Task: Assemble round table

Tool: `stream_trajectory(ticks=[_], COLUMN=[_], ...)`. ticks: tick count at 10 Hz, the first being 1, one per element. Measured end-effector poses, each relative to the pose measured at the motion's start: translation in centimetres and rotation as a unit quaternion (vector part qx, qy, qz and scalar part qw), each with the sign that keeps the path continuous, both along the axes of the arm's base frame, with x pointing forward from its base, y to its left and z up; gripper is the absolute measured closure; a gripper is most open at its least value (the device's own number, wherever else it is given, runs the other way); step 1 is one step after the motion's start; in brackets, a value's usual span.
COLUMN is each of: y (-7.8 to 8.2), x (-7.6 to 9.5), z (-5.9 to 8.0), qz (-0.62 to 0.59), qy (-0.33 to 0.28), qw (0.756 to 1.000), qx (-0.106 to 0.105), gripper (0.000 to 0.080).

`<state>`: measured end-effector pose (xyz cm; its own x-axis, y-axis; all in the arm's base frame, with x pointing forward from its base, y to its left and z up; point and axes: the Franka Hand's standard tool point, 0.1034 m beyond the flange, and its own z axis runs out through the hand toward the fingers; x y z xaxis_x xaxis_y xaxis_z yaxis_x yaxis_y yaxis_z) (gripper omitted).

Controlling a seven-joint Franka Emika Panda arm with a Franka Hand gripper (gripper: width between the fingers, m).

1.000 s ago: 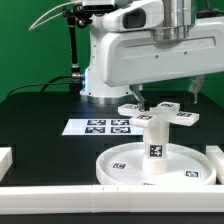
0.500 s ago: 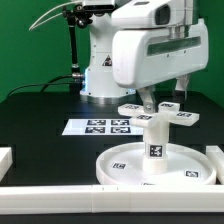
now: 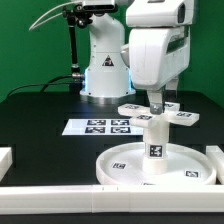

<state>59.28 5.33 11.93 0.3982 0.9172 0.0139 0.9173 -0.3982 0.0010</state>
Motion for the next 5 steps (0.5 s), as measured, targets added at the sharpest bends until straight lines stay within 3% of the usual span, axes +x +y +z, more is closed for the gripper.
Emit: stream_trajectory(ticks=[5], y=[-0.32], x=[-0.48], z=[-0.3], qz=[0.164], qy=[-0.001], qw=[0.986], qx=[-0.016], gripper=[0.015])
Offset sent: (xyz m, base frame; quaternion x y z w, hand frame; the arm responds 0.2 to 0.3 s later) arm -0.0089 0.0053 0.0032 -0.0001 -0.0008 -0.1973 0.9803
